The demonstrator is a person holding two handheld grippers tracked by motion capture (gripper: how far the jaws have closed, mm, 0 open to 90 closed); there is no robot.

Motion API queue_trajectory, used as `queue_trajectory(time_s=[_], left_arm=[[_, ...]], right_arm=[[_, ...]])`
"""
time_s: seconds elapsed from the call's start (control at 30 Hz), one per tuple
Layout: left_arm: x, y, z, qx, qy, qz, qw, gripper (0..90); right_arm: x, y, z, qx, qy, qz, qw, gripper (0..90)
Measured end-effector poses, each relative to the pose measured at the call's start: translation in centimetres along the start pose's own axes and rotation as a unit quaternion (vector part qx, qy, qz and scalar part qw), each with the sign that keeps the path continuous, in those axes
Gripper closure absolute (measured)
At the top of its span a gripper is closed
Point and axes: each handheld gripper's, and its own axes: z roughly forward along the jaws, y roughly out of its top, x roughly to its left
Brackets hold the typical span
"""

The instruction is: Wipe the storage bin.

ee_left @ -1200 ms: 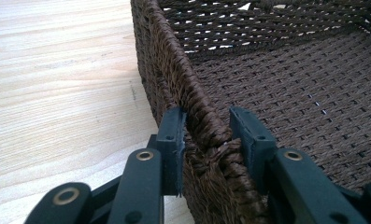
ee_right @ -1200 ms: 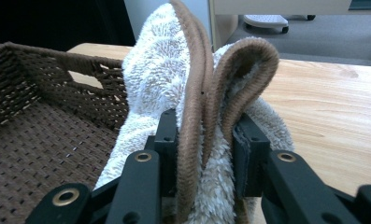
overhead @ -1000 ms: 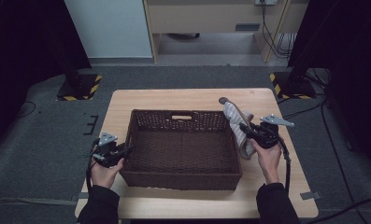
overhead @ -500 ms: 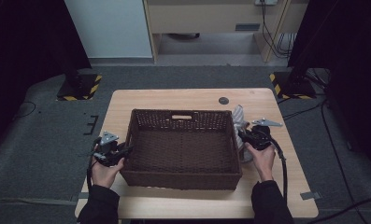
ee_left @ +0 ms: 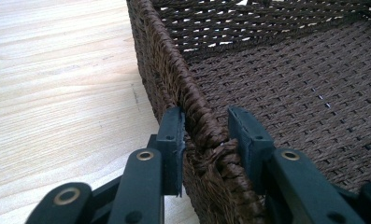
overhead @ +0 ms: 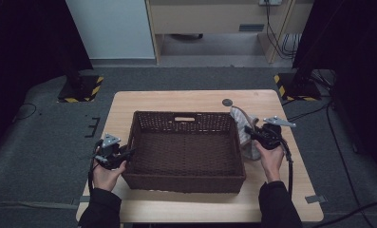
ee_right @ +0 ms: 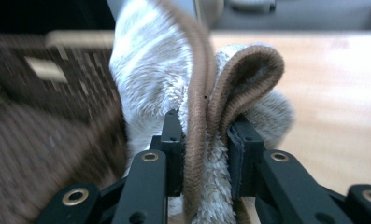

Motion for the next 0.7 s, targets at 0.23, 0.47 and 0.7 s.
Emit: queue_trajectory(time_s=[0.23,0.47,0.7], left_arm=[[-0.1,0.1,0.0,0.002,0.003,0.008,1.0,66.1],[-0.1,0.1,0.0,0.002,0.002,0.008,1.0,66.0],[0.0,0.0,0.0,0.001,0.0,0.005,1.0,65.9]], right_arm=[[1.1,1.2,1.3,0.002,-0.013,-0.038,0.9992,71.7],[0.3,-1.9,4.2,0.092,-0.034,-0.036,0.9946,71.7],[-0.3,-2.8,3.9,0.102,-0.031,-0.021,0.9941,71.6]])
